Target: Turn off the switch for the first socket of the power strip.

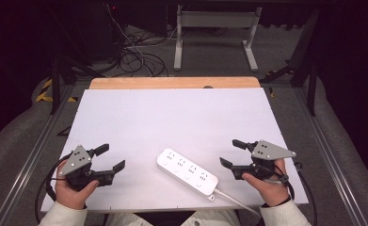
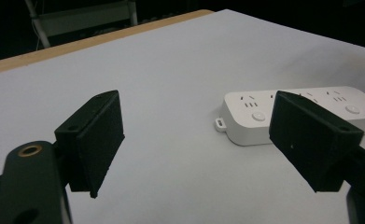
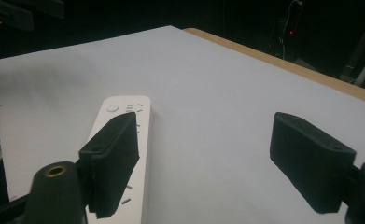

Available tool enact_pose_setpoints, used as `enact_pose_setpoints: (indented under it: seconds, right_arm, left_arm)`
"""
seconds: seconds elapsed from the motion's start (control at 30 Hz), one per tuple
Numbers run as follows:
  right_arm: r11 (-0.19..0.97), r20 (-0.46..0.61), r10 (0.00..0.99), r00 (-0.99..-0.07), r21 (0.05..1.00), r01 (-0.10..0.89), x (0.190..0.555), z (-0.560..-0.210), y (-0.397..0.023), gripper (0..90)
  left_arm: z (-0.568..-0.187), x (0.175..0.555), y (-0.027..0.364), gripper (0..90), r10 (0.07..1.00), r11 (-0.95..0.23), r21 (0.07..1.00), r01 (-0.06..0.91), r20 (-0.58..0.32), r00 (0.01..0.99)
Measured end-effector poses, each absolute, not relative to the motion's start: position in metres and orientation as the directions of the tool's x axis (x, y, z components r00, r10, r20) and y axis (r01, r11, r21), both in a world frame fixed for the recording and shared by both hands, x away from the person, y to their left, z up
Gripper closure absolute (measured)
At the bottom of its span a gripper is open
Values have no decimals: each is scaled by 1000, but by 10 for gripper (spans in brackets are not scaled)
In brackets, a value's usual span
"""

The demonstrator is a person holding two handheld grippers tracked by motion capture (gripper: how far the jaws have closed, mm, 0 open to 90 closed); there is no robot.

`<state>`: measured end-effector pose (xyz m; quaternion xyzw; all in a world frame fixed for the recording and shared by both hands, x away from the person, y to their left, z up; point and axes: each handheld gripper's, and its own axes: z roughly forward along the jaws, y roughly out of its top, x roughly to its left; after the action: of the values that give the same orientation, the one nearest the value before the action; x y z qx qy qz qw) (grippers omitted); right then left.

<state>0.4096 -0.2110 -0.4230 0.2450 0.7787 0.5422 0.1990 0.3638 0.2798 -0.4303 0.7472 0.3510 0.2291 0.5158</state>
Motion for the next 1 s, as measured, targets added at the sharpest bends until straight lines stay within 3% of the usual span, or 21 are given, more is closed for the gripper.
enact_pose_setpoints:
  seconds: [0.47, 0.67, 1.0]
  right_arm:
    - [300, -45, 585, -810, 940, 165, 409, -422, -209, 273]
    - [327, -40, 539, -841, 931, 165, 408, -419, -202, 472]
    - [366, -25, 453, -891, 917, 160, 409, -418, -182, 632]
  left_arm:
    - [-429, 363, 278, 188, 763, -225, 933, 282, -11, 646]
    - [-429, 362, 278, 192, 764, -228, 933, 279, -7, 645]
    - [-429, 361, 276, 195, 762, -230, 934, 272, -1, 647]
